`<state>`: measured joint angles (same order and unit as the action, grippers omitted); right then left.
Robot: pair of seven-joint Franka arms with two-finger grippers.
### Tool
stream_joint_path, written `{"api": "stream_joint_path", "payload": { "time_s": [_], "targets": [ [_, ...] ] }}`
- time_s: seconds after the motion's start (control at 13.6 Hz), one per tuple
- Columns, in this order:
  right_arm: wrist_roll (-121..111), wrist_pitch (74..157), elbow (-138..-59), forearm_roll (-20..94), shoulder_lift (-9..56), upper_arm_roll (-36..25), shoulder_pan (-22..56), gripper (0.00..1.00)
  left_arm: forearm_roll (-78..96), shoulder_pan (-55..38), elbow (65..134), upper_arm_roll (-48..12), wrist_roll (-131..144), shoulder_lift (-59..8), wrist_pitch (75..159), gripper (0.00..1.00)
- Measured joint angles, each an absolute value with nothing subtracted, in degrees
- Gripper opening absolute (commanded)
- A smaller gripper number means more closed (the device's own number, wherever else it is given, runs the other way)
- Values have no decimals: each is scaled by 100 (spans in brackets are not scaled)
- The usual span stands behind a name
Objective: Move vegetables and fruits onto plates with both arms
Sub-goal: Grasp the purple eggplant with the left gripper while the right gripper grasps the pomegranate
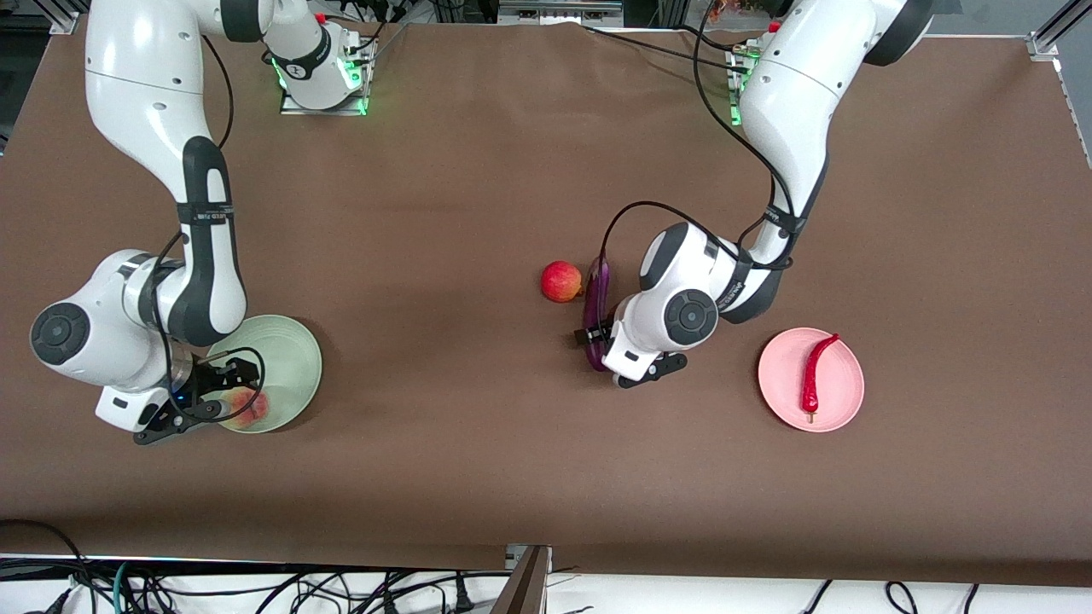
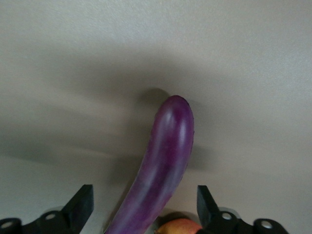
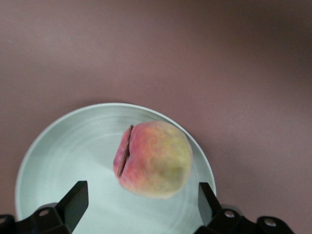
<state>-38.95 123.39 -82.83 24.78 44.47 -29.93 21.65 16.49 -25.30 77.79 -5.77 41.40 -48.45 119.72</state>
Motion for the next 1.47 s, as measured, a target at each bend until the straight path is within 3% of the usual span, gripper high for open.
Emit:
{"api": "stream_joint_path", "payload": {
  "time_s": [0.15, 0.22, 0.29, 0.44, 0.51, 0.81, 1.47],
  "targets": [
    [-3764, 11747, -7923, 2543, 4419, -2991, 2172, 99, 1631, -2630, 7811, -568, 4163, -4981, 12237, 93],
    [-3593, 11495, -7826, 2700, 4407, -2988, 2185, 99, 1617, -2699, 7813, -568, 4199, -5055, 12323, 88],
    [-3429, 11281, -7787, 2950, 4404, -2984, 2205, 99, 1604, -2759, 7814, -564, 4230, -5115, 12374, 67],
    [-3103, 10752, -7784, 3536, 4412, -2971, 2240, 99, 1481, -2824, 7814, -555, 4239, -5166, 12393, 7],
    [-2941, 10455, -7784, 3819, 4420, -2966, 2251, 99, 1360, -2824, 7811, -540, 4239, -5165, 12393, 0],
    [-1958, 10141, -7786, 4253, 4440, -2897, 2614, 99, 1212, -2591, 7723, -435, 3958, -5135, 12005, 0],
    [1393, 10717, -7777, 4167, 4444, -2908, 4796, 99, 838, -993, 7145, -369, 1104, -4836, 10679, 0]
  ]
}}
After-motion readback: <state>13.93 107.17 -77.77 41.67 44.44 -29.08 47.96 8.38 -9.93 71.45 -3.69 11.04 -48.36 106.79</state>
